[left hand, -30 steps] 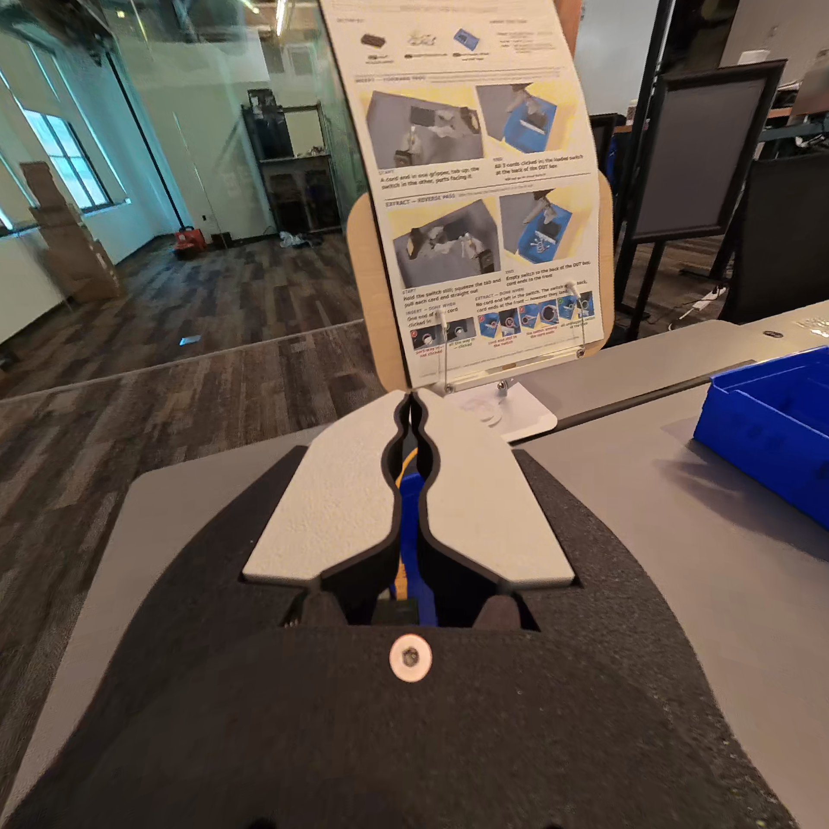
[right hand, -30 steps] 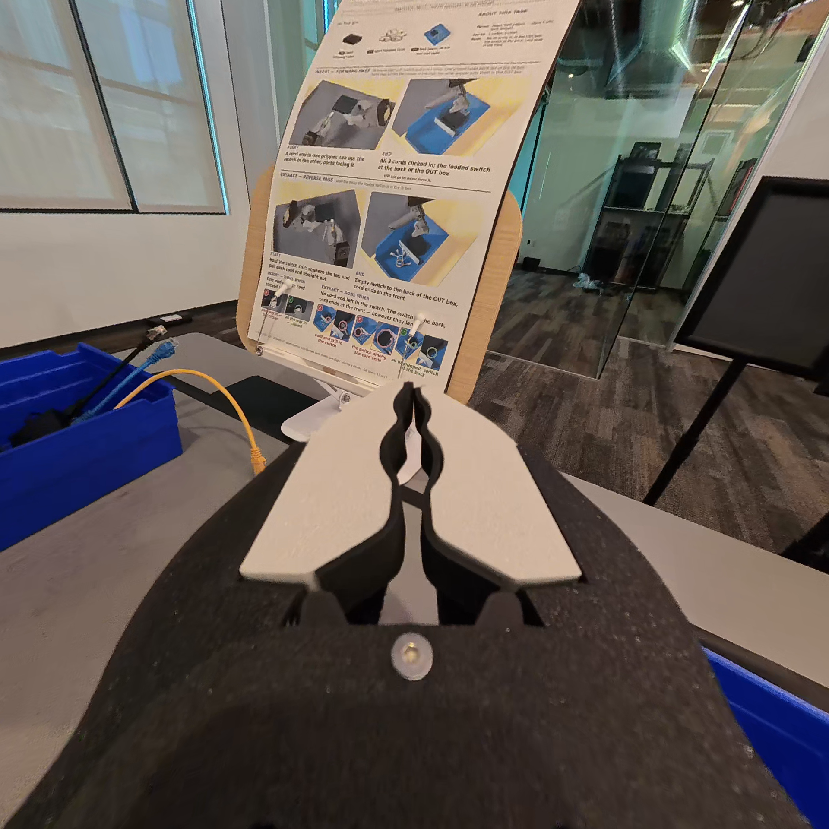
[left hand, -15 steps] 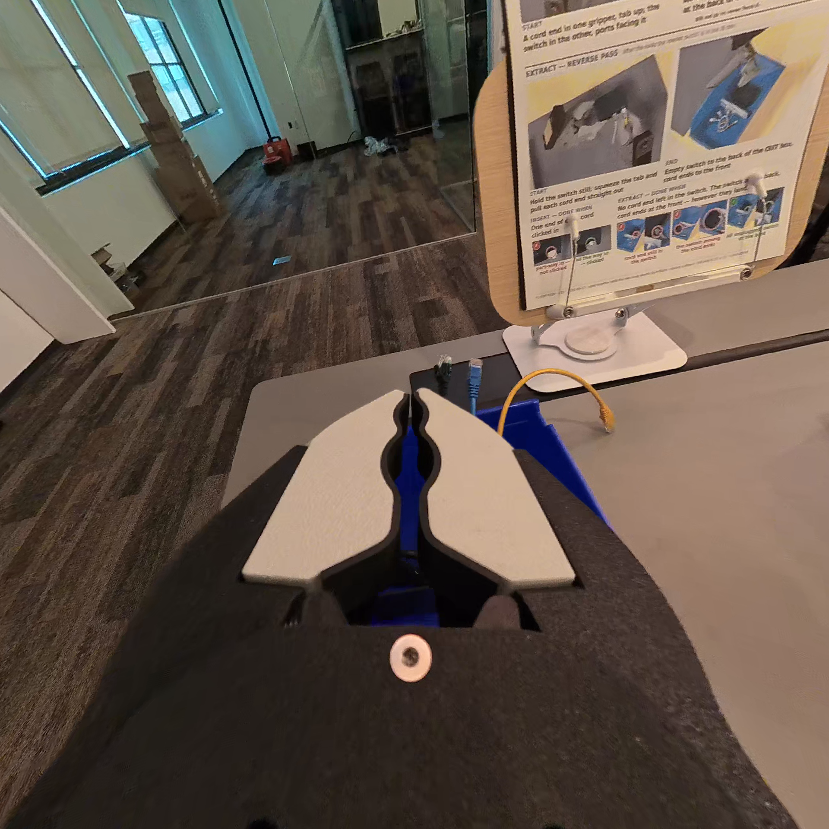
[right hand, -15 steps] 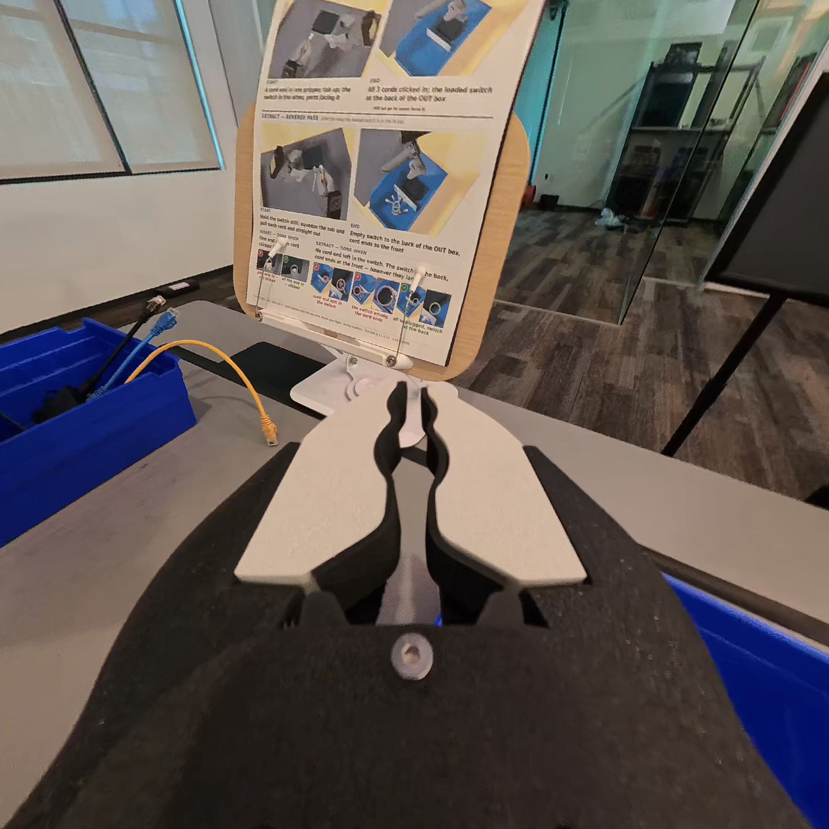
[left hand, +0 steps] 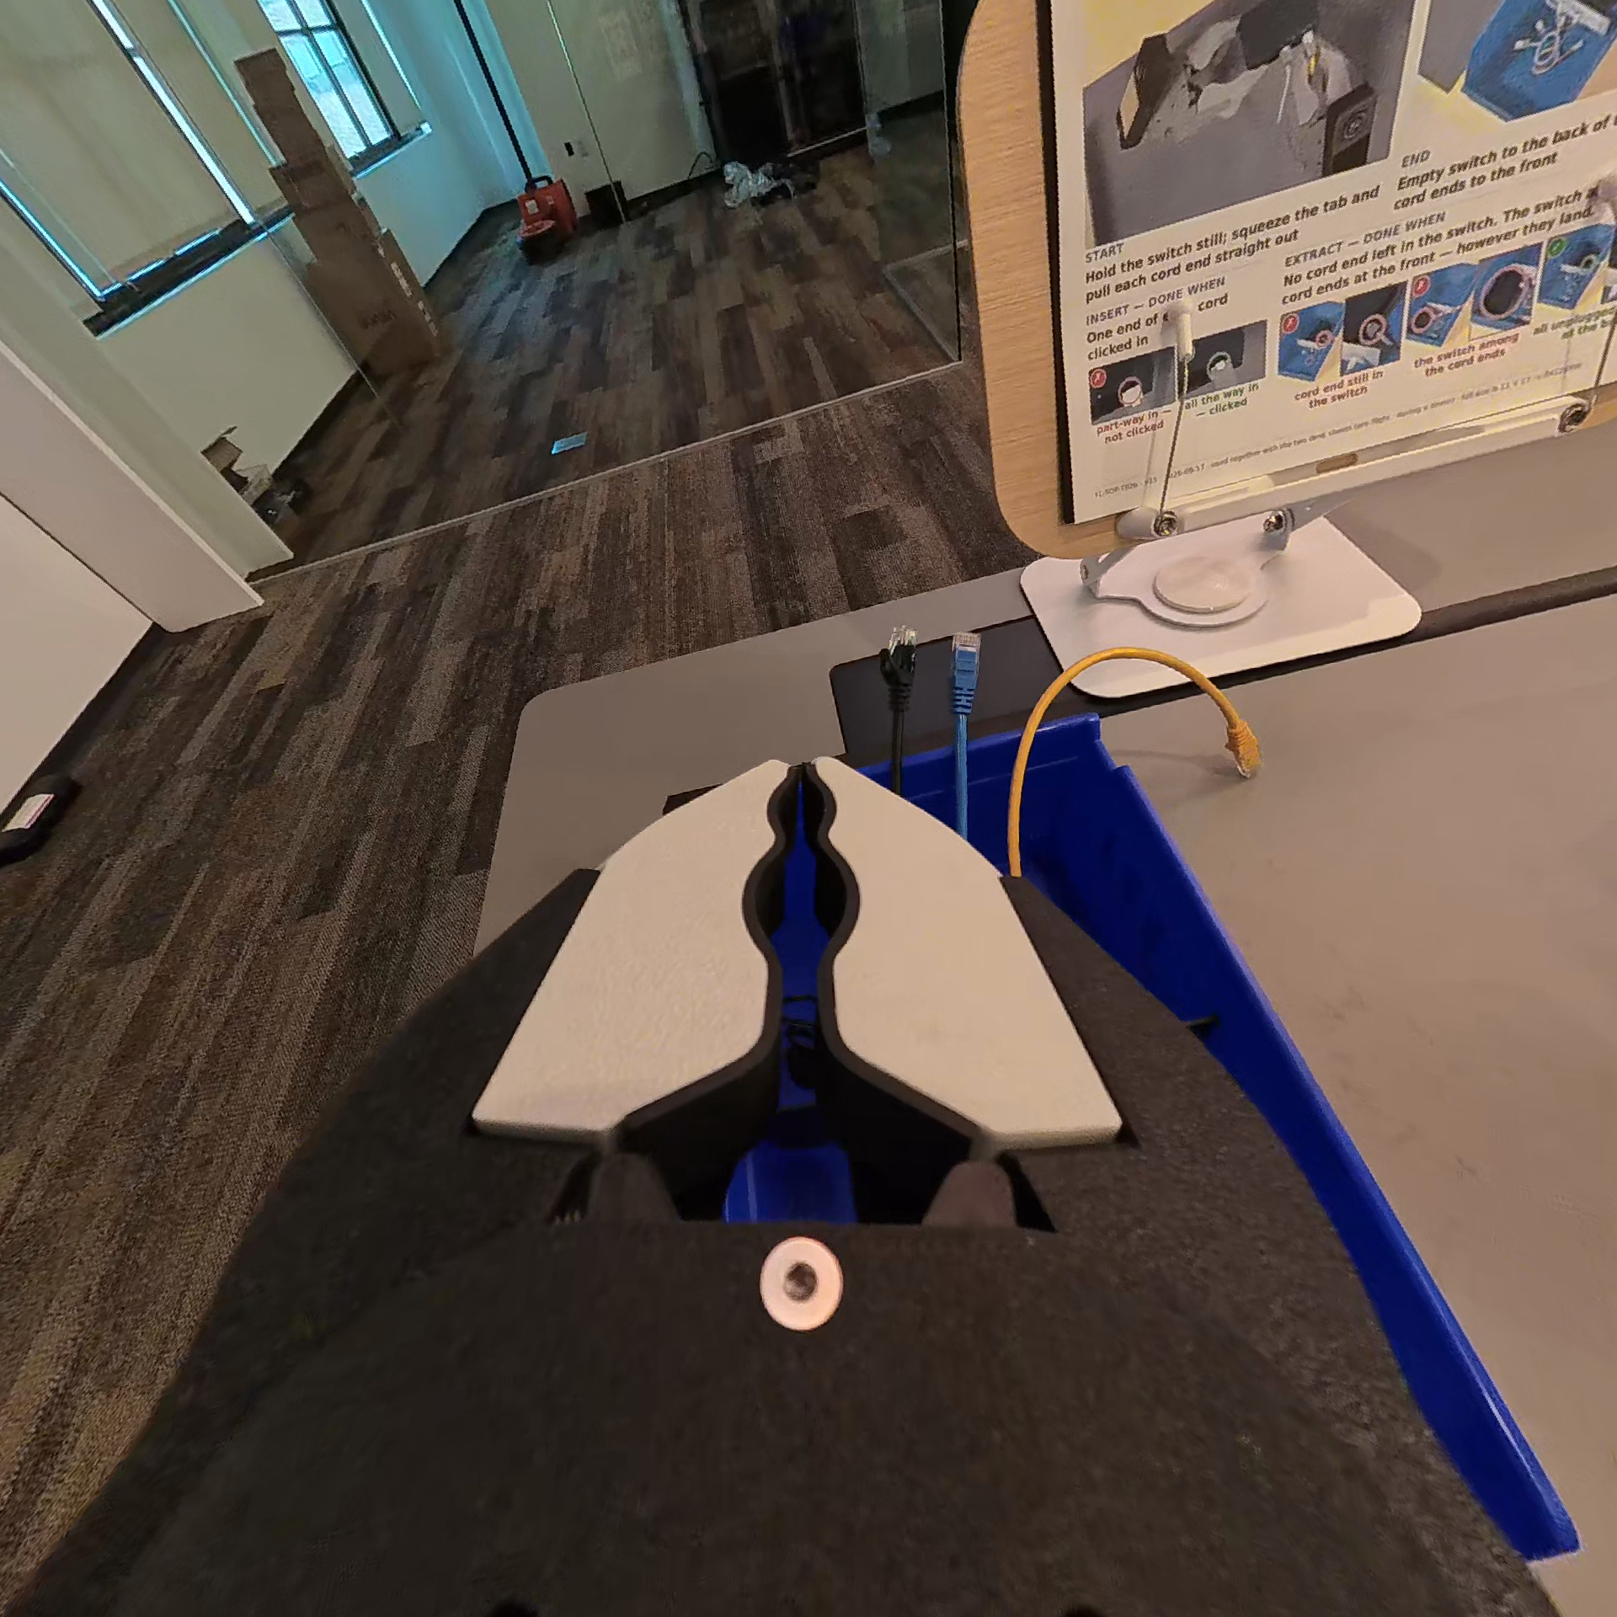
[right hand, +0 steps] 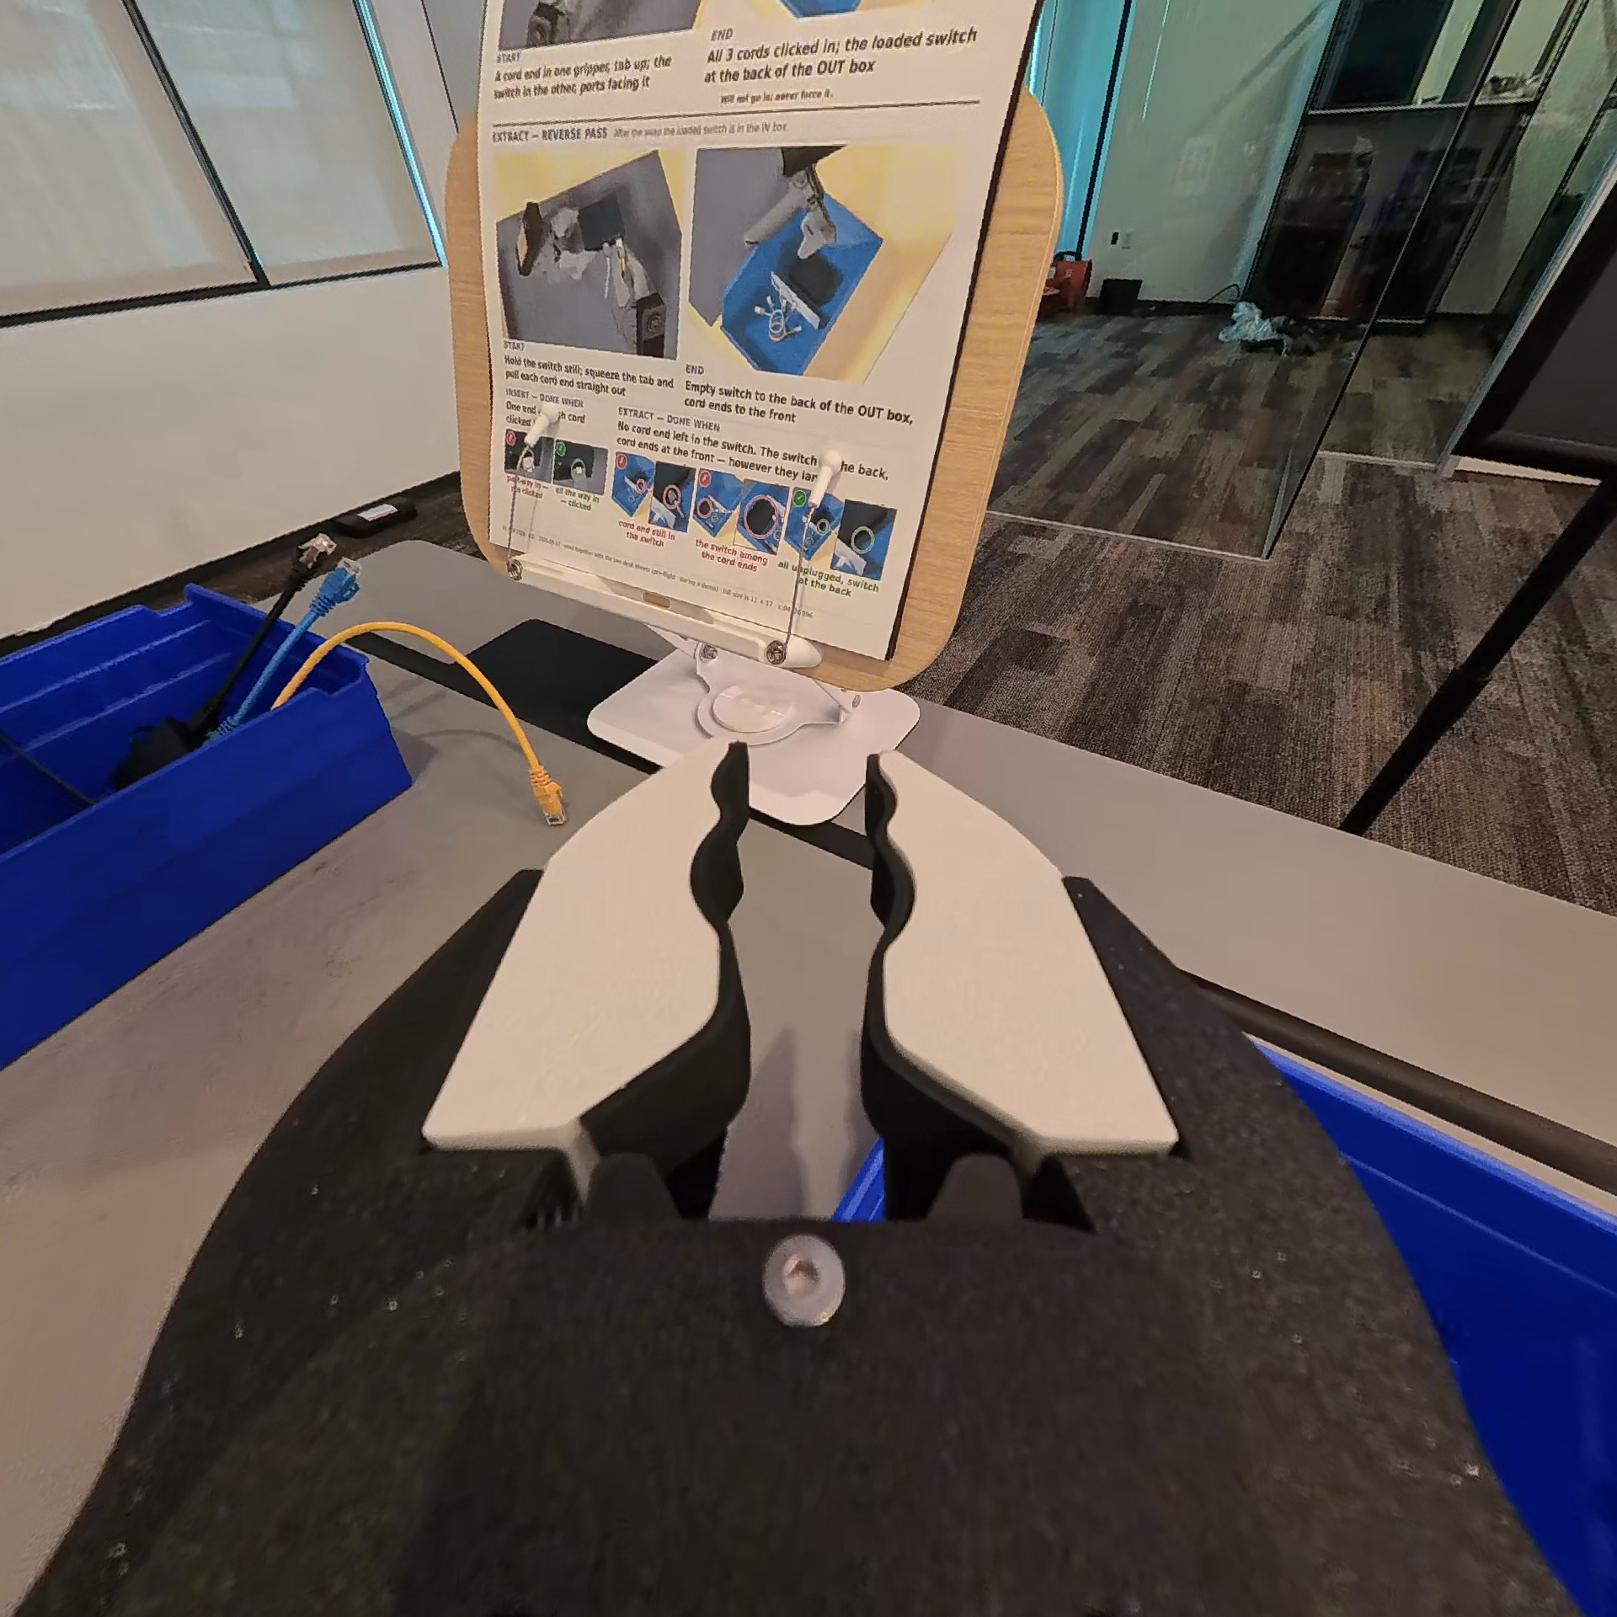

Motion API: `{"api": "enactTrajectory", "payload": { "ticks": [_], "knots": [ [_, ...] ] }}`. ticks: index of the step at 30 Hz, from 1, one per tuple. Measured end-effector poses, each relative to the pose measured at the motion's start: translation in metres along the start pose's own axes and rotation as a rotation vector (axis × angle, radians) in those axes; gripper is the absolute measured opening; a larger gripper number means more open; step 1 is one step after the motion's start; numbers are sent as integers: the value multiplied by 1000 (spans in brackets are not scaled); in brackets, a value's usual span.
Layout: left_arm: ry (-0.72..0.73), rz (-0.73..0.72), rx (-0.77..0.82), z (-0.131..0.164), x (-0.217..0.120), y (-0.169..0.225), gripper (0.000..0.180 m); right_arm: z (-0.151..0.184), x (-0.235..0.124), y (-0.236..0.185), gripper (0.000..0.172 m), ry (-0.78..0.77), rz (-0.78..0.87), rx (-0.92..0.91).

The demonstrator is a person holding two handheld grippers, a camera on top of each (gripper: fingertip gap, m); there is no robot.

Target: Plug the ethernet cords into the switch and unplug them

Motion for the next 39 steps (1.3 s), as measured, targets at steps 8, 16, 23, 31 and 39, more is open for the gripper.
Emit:
{"api": "enactTrajectory", "payload": {
  "ticks": [8,16,23,31,39],
  "knots": [
    [-1,1,-3,0,0,-1,0,-1,-1,0,28,0,-8,8],
    [-7,3,14,-1,1,2,0,1,0,-1,29,-19,-13,3],
    [-2,7,17,-2,0,3,0,1,0,2,29,-38,29,-10],
    [-3,9,24,-3,0,4,0,-1,-3,2,29,-54,63,-34],
    [5,12,29,-4,-1,5,0,-5,-5,-1,28,-82,118,-100]
  ]
}}
Point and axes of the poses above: each gripper's, where its closed fingertips meet, x out along the fingers, z out of its underside, y = z × x across the jaws, the point moved 9 cm from there along -x, back along the fingers, and after that the axes turned 13 degrees about y, right-handed, at the moved point
